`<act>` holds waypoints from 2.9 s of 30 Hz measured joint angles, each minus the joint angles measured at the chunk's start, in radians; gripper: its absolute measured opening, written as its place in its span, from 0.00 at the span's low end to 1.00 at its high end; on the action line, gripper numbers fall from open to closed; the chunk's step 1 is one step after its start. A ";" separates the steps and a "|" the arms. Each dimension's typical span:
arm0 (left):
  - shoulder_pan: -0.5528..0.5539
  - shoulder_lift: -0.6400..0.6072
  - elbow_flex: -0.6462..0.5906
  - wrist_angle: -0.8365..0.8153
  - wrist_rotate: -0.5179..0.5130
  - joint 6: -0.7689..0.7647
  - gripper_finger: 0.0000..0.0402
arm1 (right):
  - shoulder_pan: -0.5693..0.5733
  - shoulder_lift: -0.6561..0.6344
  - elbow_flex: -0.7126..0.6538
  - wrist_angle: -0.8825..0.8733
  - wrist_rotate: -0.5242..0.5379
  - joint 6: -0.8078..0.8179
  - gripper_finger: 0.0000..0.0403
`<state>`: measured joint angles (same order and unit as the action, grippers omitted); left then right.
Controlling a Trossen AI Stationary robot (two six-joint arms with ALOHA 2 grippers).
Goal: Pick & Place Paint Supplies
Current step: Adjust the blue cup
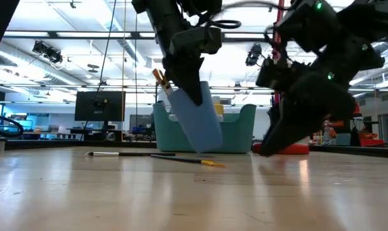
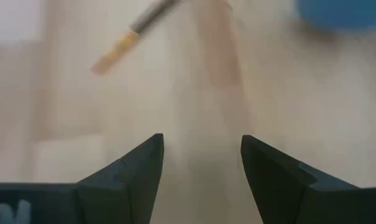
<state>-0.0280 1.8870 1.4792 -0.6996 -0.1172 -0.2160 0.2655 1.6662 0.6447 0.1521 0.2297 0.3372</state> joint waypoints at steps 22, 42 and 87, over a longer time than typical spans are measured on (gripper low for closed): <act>-0.026 0.003 0.156 -0.521 -0.100 0.223 0.02 | 0.014 -0.001 0.034 0.017 -0.012 -0.085 0.54; 0.090 0.011 0.123 -0.478 -0.034 0.190 0.04 | 0.025 -0.001 0.034 0.004 -0.013 -0.058 0.54; 0.071 0.001 0.172 -0.674 -0.081 0.167 0.26 | 0.053 -0.001 0.034 0.027 -0.010 -0.096 0.54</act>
<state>0.0434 1.8882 1.6508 -1.3739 -0.1977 -0.0488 0.3187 1.6650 0.6788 0.1795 0.2195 0.2413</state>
